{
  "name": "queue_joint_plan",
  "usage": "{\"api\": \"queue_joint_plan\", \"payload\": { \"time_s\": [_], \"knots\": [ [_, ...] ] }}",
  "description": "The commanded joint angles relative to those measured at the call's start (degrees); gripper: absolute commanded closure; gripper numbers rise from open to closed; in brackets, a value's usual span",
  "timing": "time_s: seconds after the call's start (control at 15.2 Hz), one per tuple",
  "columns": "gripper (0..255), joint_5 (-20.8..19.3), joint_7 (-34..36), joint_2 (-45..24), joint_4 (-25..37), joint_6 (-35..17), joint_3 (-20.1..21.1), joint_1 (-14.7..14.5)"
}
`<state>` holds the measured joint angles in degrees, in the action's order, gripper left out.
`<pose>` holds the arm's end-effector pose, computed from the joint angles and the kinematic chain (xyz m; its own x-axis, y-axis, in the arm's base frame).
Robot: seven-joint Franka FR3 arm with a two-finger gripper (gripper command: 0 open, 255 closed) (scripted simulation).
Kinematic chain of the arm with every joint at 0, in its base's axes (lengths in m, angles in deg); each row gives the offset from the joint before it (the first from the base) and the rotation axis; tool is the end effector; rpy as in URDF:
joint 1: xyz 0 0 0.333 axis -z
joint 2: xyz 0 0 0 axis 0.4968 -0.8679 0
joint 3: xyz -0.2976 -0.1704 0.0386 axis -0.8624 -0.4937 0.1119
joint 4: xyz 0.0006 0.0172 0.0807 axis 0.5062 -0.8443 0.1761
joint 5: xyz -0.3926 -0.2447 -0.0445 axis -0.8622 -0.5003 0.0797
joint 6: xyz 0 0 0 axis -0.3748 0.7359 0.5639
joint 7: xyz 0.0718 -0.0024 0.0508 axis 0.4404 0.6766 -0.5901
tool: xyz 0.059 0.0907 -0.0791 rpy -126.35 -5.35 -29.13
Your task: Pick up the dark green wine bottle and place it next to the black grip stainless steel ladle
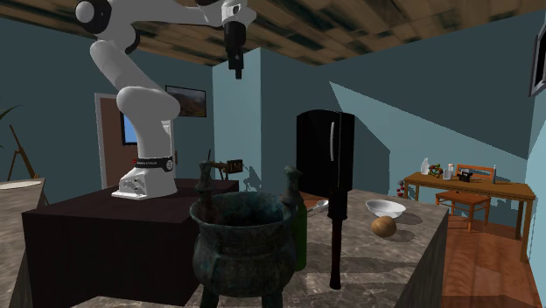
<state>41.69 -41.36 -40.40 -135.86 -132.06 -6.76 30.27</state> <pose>0.3731 0.0168 0.5849 0.9968 0.0782 0.0159 0.0764 -0.9927 0.0929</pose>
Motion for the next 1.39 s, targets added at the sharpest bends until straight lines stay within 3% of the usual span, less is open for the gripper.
{"api": "queue_joint_plan", "payload": {
  "time_s": [0.0,0.66,1.32],
  "knots": [
    [0,0.0,0.0,0.0,0.0,0.0,0.0,0.0],
    [0,-0.58,0.44,-12.92,-7.46,-20.13,-0.79,0.8],
    [0,-1.72,1.21,-32.71,-6.64,-38.84,-1.32,1.8]
  ]
}}
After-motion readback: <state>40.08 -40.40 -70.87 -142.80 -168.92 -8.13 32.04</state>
